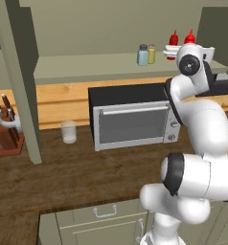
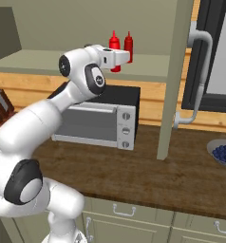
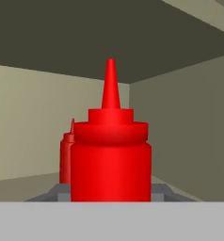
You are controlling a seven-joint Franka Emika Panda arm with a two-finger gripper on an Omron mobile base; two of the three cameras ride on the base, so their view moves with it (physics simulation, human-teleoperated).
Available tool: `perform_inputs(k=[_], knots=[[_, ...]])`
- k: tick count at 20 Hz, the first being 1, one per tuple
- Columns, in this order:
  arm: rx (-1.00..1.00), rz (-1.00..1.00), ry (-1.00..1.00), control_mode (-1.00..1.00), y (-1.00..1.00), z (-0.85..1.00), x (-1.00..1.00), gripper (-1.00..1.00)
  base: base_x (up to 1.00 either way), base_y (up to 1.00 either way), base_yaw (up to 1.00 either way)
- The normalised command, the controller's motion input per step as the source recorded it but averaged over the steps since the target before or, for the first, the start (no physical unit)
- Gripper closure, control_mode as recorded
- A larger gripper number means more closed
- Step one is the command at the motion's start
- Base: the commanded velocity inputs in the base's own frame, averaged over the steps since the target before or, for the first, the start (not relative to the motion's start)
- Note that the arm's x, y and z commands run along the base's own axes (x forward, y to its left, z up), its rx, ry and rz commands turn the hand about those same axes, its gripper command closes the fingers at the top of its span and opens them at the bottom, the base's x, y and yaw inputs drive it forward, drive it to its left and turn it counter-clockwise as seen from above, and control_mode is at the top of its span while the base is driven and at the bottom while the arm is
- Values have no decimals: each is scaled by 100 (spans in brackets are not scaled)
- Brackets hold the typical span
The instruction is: Put the shaker and condiment bottle from the counter next to their counterparts in the cabinet.
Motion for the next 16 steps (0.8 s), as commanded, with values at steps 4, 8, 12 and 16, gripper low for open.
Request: perform_inputs(k=[4,8,12,16], knots=[[0,0,0,-100,-3,-7,25,100,0,0,0],[0,0,0,-100,-5,-8,22,100,0,0,0],[0,0,0,-100,-6,-9,20,100,0,0,0],[0,0,0,-100,-5,-9,21,100,0,0,0]])
